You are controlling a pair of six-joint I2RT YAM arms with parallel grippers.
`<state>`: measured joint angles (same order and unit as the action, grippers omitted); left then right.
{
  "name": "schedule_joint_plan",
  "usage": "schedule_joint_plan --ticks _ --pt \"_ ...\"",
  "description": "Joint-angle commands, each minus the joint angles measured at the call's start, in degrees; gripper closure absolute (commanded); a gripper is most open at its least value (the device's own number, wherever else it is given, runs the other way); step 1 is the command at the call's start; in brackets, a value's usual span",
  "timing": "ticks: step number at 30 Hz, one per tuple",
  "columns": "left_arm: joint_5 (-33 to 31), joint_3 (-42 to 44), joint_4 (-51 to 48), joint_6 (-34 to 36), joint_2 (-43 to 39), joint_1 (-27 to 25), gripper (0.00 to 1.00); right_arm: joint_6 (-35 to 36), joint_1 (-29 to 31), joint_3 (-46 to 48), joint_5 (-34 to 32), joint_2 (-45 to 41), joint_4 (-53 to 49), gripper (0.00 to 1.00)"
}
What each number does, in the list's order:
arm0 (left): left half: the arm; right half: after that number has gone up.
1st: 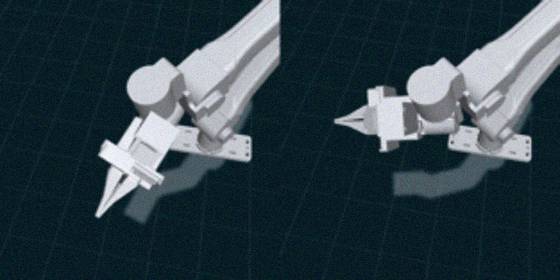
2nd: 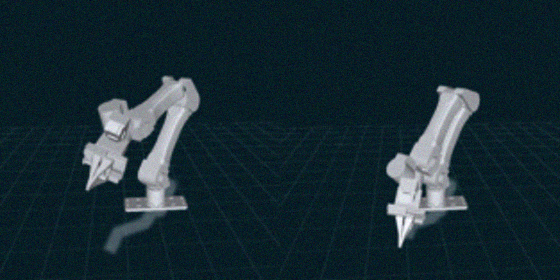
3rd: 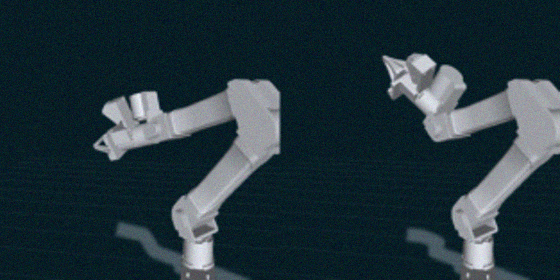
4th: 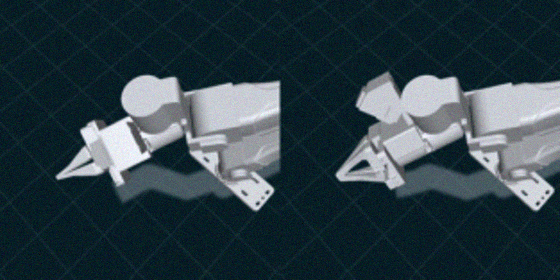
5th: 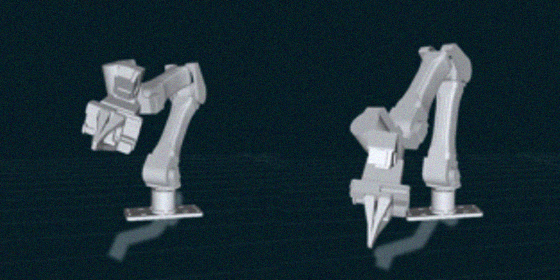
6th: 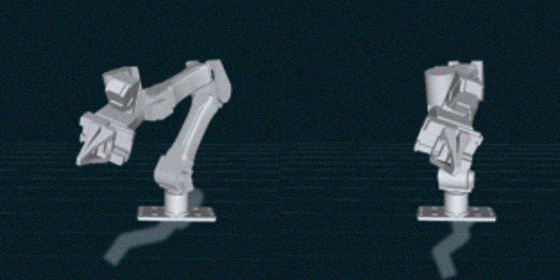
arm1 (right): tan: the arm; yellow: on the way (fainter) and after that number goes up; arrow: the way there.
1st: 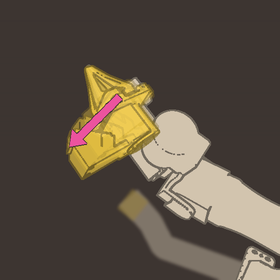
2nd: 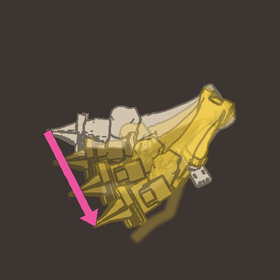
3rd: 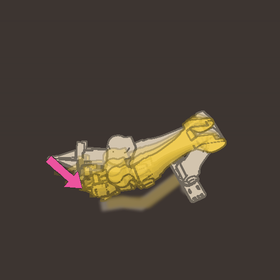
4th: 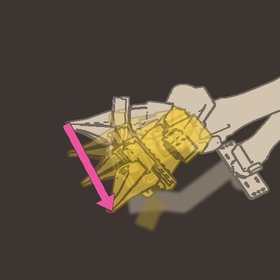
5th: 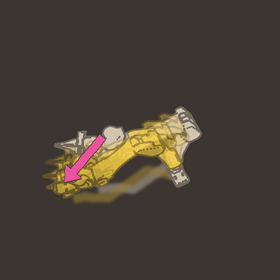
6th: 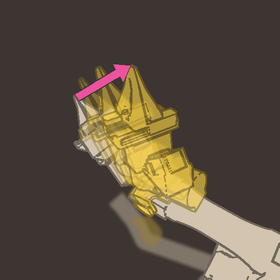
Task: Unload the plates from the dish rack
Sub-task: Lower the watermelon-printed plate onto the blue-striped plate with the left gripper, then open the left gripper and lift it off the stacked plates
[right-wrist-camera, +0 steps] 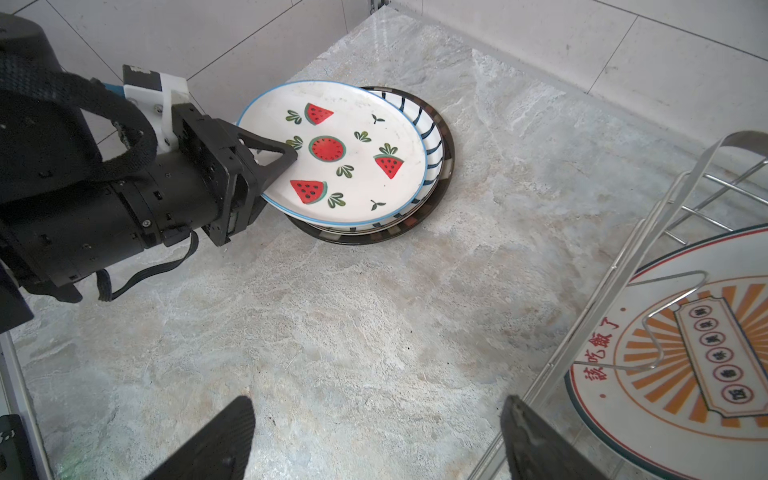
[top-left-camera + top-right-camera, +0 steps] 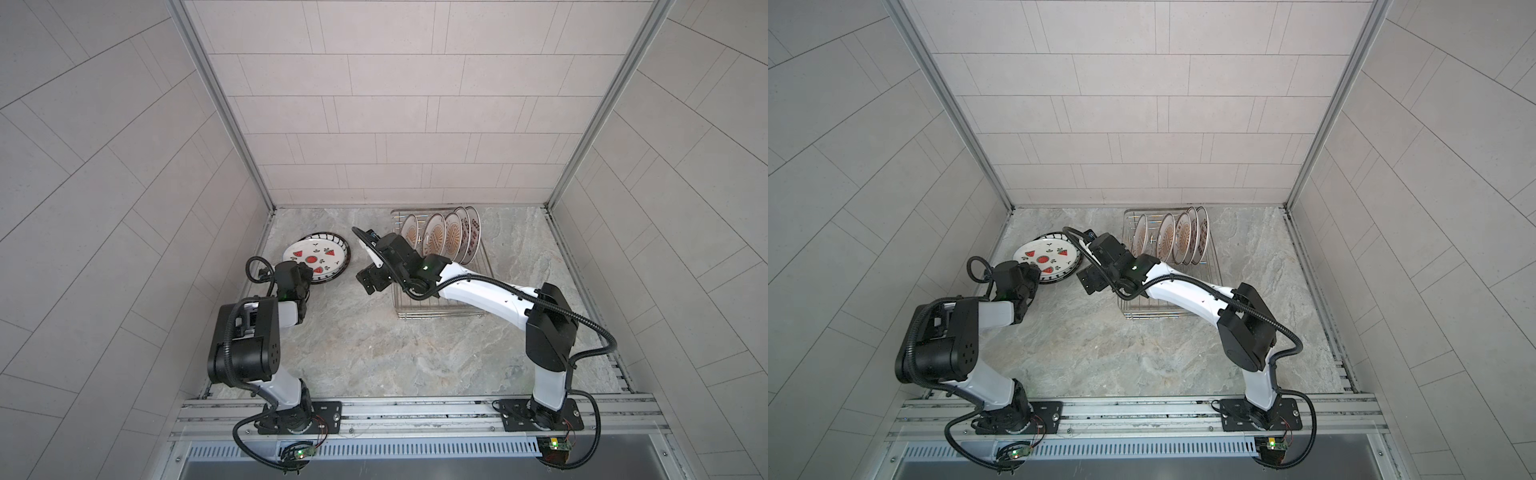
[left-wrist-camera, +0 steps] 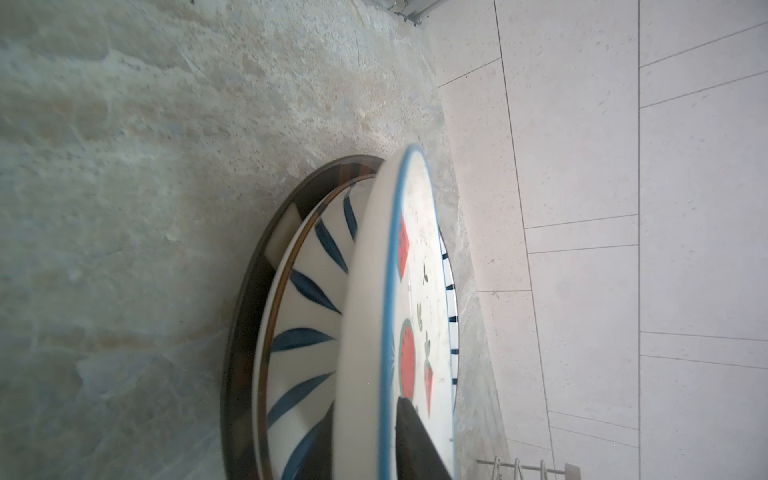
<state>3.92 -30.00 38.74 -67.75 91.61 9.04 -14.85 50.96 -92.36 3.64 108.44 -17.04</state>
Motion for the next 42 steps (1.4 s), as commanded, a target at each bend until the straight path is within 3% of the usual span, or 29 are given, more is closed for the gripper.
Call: schedule_joint_plan --ticks 1,12,18,29,42 --pt "-0.5 -2.2 1.2 0.3 -0.8 0.6 0.66 0.1 0.3 -1.3 -0.3 0.7 -0.3 0.06" --pt "-1.8 -2.9 -2.5 1.4 -1.9 0.7 0.58 -0.2 0.3 -0.7 -0.4 0.2 -0.2 0.06" --pt "-3.2 -2.6 -4.3 1.5 -2.7 0.6 0.44 -0.4 0.5 -0.4 -0.3 0.3 0.1 0.06" --pt "-5.7 -2.8 -9.4 3.4 -6.2 0.6 0.41 -0.4 0.5 0.0 -0.7 0.1 0.1 0.07" --pt "-5.2 -3.4 -8.3 2.9 -4.2 0.6 0.42 -0.4 0.5 -0.3 -0.6 0.2 -0.2 0.07"
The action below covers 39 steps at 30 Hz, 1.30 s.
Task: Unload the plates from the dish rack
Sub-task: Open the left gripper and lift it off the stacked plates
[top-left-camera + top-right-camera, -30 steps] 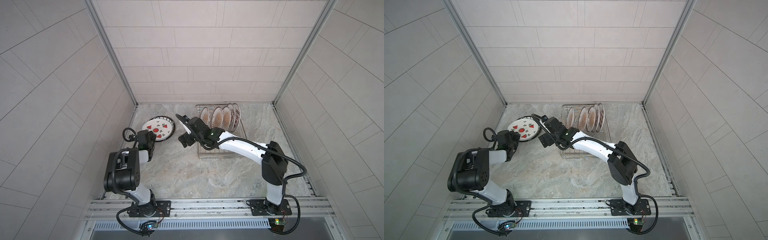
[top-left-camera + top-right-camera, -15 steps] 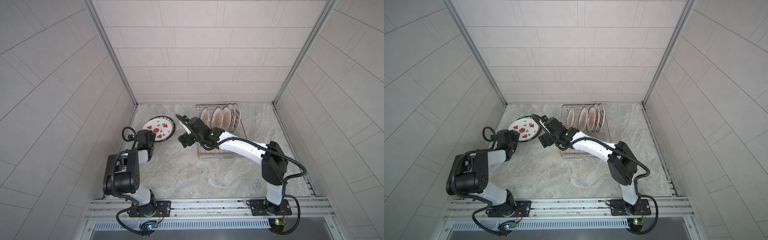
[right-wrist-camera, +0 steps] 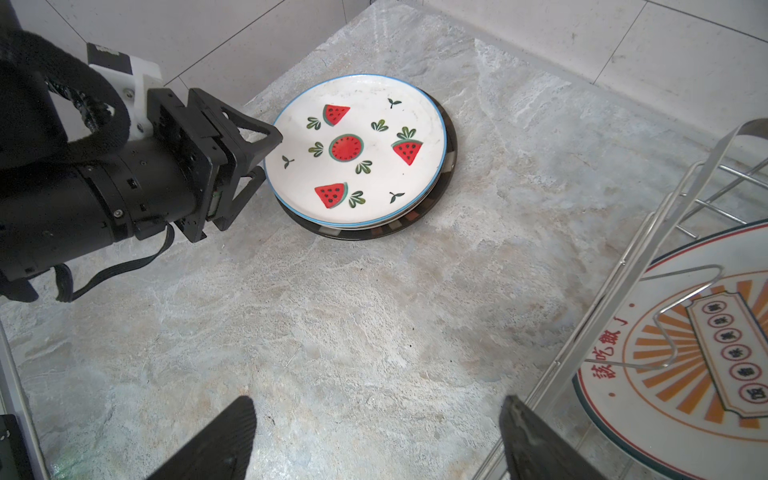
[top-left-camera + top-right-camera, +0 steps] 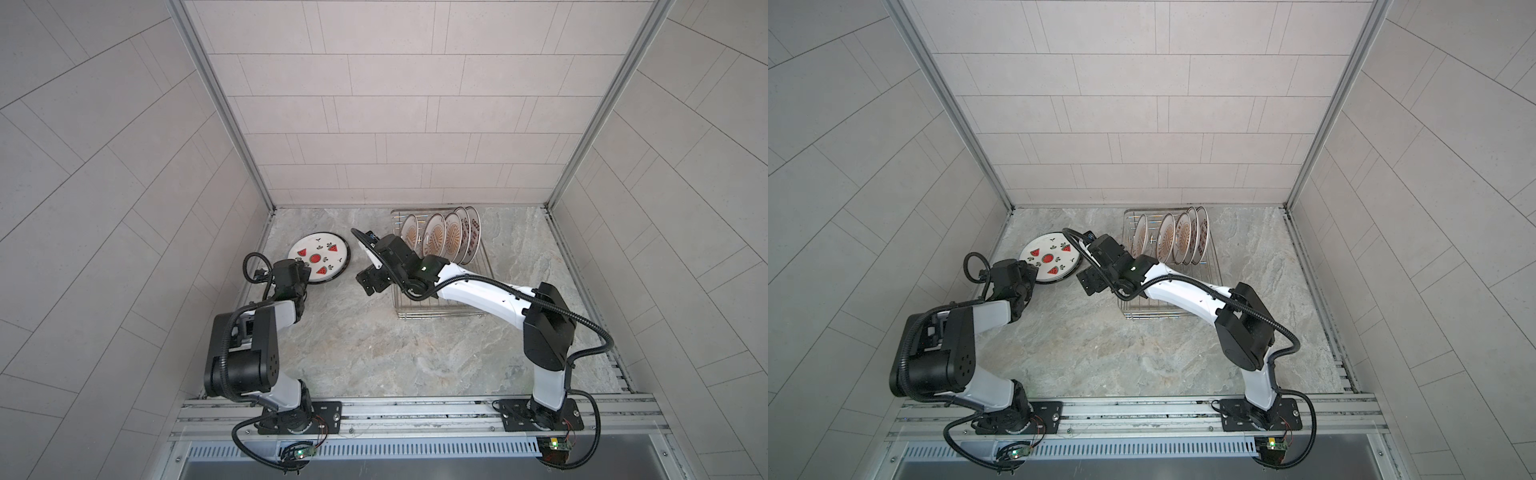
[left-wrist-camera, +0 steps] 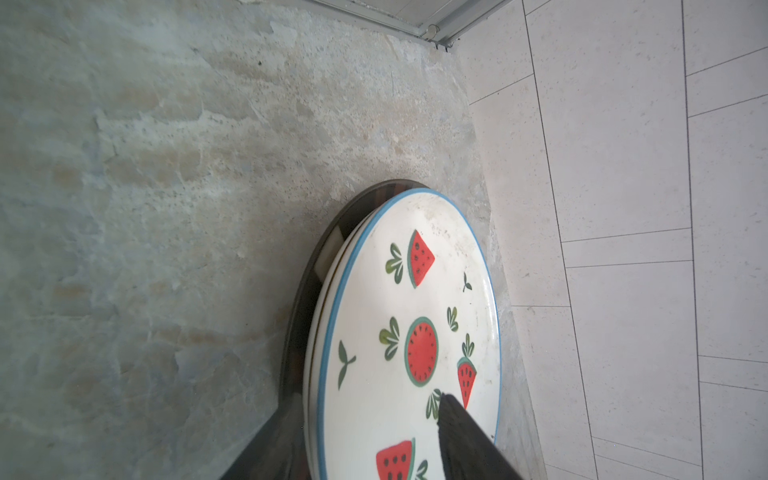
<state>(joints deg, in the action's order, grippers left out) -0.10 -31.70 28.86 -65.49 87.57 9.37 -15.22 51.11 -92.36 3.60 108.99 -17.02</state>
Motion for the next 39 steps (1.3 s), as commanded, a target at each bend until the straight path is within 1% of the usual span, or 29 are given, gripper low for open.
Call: schedule_joint_plan --ticks 1,9,11,13,15,16,17,18,20,21,22,23,24,25,27,29,30,31,33,36,39 --pt "-1.1 -1.7 1.3 0.6 -0.1 0.3 0.42 0.0 0.4 -0.4 -0.6 -0.4 -0.3 0.07" --pt "-2.1 -0.3 0.8 0.4 -3.2 0.3 0.42 1.3 0.5 -0.8 -0.9 -1.1 -1.3 0.07" --pt "-2.7 0.3 -1.5 1.2 -6.0 0.1 0.42 2.2 0.9 -0.9 -2.0 -1.9 -1.9 0.07" --pt "-5.3 1.1 -4.4 2.4 -9.6 -0.7 0.42 2.9 1.3 -0.5 -3.3 -3.1 -2.0 0.07" --pt "-5.5 2.9 -4.3 2.4 -12.7 -0.7 0.41 3.4 1.7 0.3 -4.3 -4.6 -2.1 0.07" --pt "-5.2 3.4 -4.4 2.5 -14.0 -0.7 0.39 3.6 1.9 0.8 -4.8 -5.5 -2.0 0.07" --pt "-5.0 4.0 -4.9 2.6 -15.5 -0.9 0.3 3.8 2.3 1.6 -5.6 -6.6 -1.7 0.07" --pt "-4.6 4.3 -5.3 3.0 -16.9 -1.1 0.28 4.0 2.6 2.4 -6.4 -7.6 -1.4 0.07" --pt "-4.0 5.4 -6.0 3.5 -20.2 -1.5 0.27 4.4 3.6 4.7 -8.3 -10.4 -0.5 0.07" --pt "-3.8 6.0 -6.3 3.6 -21.6 -1.7 0.23 4.3 3.9 5.9 -8.9 -11.7 0.1 0.06" --pt "-3.8 6.9 -6.0 3.5 -22.9 -2.4 0.22 4.2 4.2 7.4 -9.6 -13.3 1.0 0.06" --pt "-3.8 7.5 -5.3 3.7 -24.0 -3.8 0.13 3.9 4.5 9.2 -9.8 -14.9 2.1 0.06" --pt "-3.3 7.6 -5.1 4.4 -24.6 -5.2 0.12 3.7 4.6 10.9 -10.0 -16.4 3.2 0.06" --pt "-2.9 7.5 -5.5 5.1 -25.3 -6.7 0.07 3.2 4.6 13.2 -10.2 -18.1 4.6 0.05" --pt "-2.7 7.6 -5.8 6.1 -26.4 -9.5 0.07 2.5 4.6 17.4 -11.2 -21.4 6.9 0.03" --pt "-2.3 8.0 -5.1 7.6 -27.3 -12.7 0.06 1.7 4.6 21.6 -13.7 -24.8 8.5 0.01" --pt "-2.1 7.9 -5.0 8.3 -27.7 -14.3 0.04 1.0 4.6 23.3 -15.4 -26.3 9.2 0.01" --pt "-1.8 7.9 -5.3 8.9 -28.2 -15.7 0.0 0.4 4.6 25.1 -16.9 -28.0 9.7 0.0" --pt "-1.1 8.1 -5.3 10.3 -29.3 -18.0 0.0 -0.5 4.6 28.3 -19.2 -31.1 10.2 0.0" --pt "0.0 10.1 -1.7 13.6 -31.1 -21.5 0.0 -1.5 4.6 32.6 -22.0 -35.5 10.8 0.0" --pt "4.3 13.5 6.4 15.8 -31.1 -24.3 0.0 -1.9 4.4 35.9 -26.0 -38.9 10.6 0.0"
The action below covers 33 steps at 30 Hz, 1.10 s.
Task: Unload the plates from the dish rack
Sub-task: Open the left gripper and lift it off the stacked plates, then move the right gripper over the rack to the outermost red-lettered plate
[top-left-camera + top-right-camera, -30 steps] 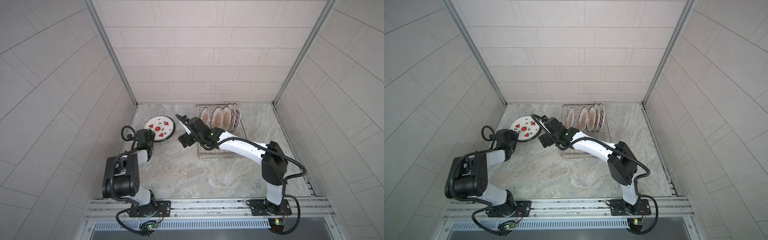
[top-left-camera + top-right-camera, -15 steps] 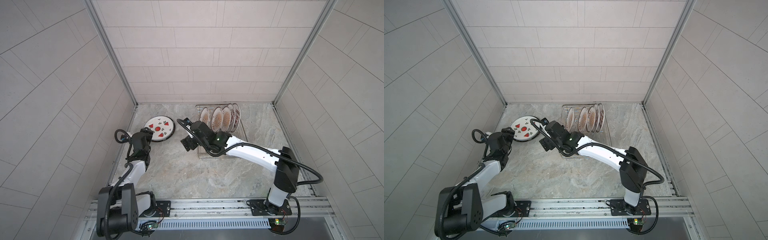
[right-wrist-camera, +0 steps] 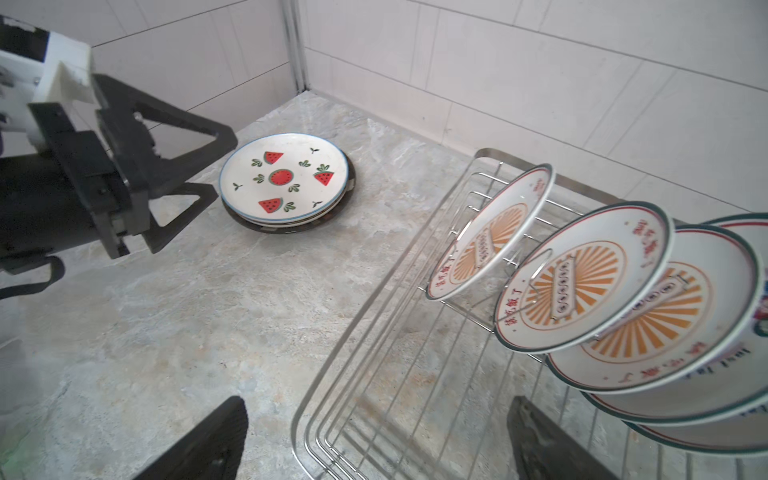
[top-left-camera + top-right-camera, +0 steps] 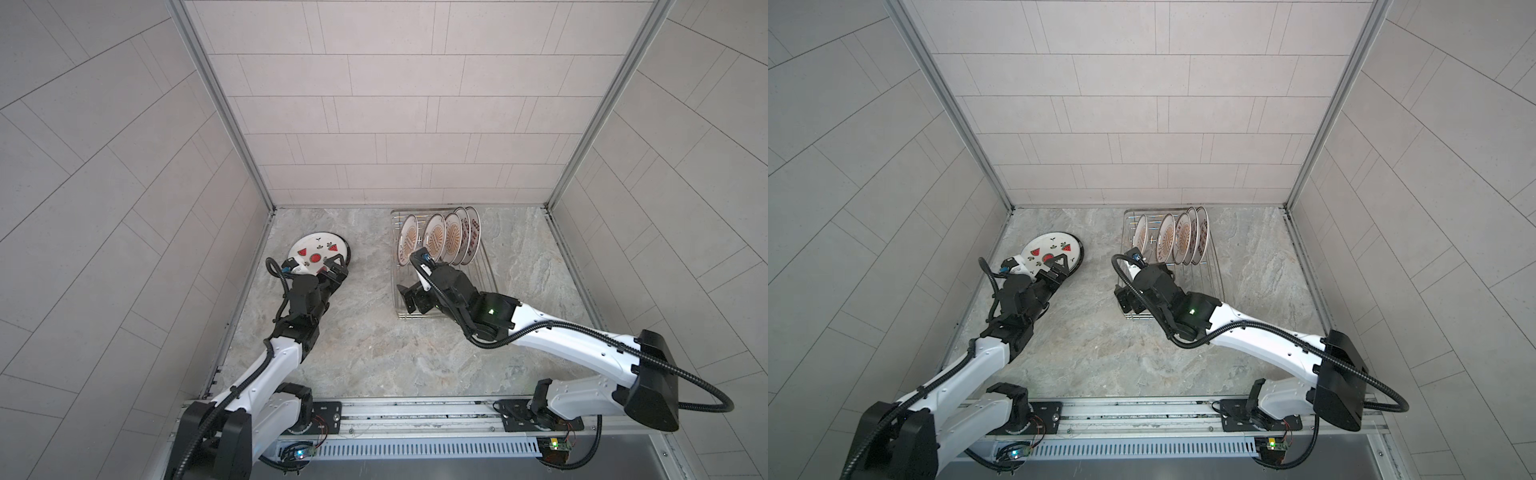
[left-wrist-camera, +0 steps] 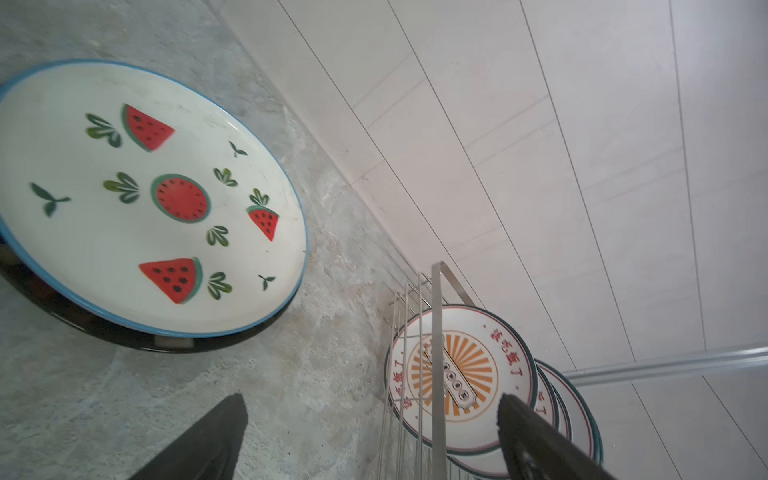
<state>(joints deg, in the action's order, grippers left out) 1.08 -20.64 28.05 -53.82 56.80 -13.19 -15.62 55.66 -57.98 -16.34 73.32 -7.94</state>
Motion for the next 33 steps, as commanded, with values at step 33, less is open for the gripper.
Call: schedule_joint_plan --ticks 33 --pt "11.8 5.4 16.7 26.4 -0.9 -24.5 0.0 -7.2 -23.3 0.2 -1.1 -8.3 -3.3 0.0"
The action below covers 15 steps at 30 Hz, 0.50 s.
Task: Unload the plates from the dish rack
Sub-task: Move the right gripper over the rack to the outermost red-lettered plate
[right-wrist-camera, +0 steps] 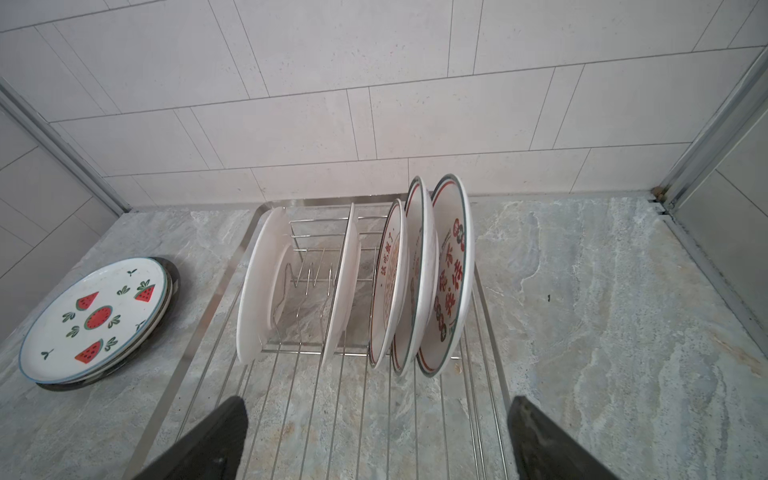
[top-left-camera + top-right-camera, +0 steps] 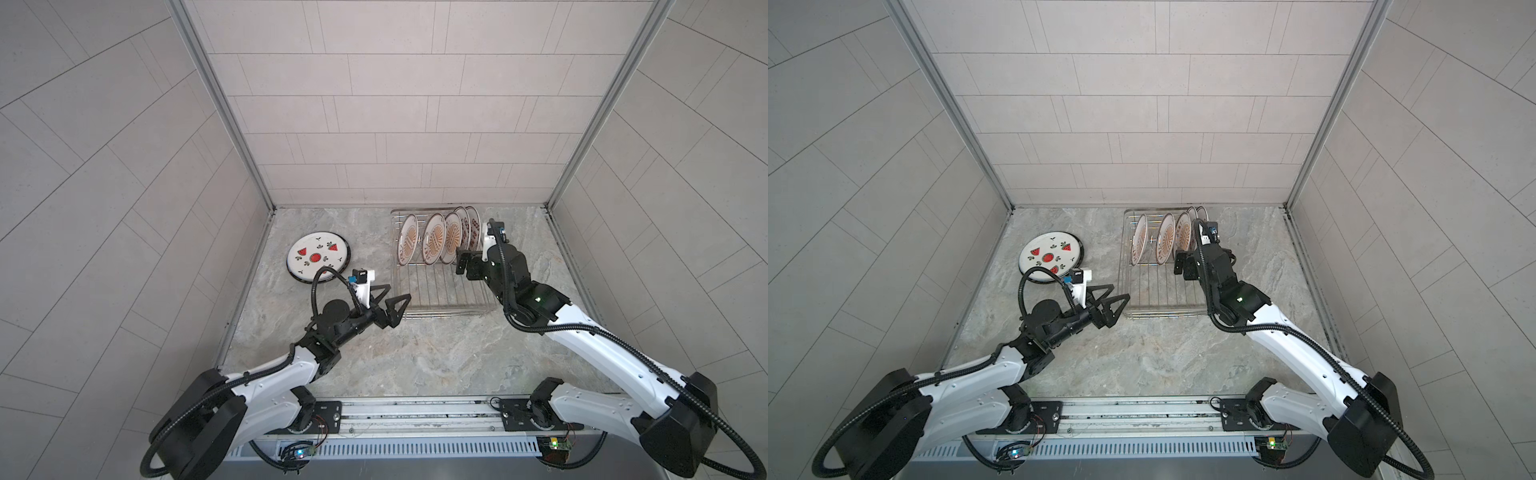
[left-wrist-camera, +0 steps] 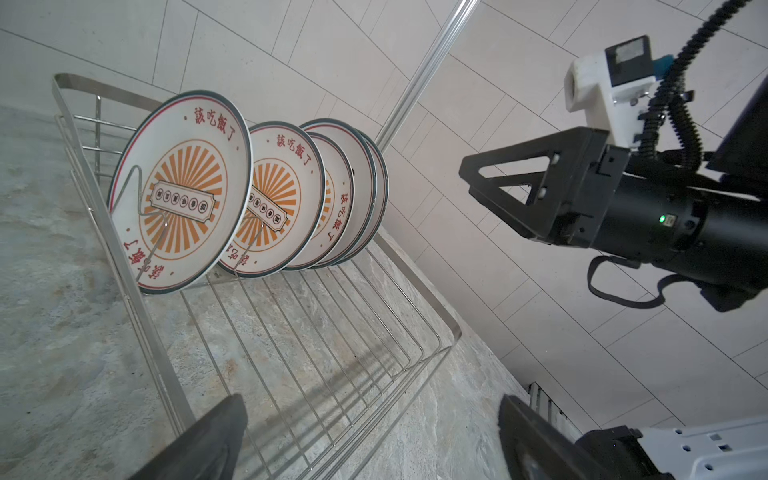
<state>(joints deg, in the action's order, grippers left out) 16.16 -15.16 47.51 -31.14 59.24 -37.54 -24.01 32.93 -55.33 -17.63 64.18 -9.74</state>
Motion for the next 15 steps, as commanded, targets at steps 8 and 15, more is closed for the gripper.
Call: schedule_joint_plan --ticks 8,15 --pt "-3.3 1.0 -2.9 4.0 -6.2 -0.2 0.0 2.2 -3.9 -11.1 -0.7 8.2 -5.5 0.03" --pt "-9.0 1.1 -3.2 6.1 -5.0 -0.8 0.0 3.0 -4.8 -17.8 -2.3 15.1 -9.2 0.08"
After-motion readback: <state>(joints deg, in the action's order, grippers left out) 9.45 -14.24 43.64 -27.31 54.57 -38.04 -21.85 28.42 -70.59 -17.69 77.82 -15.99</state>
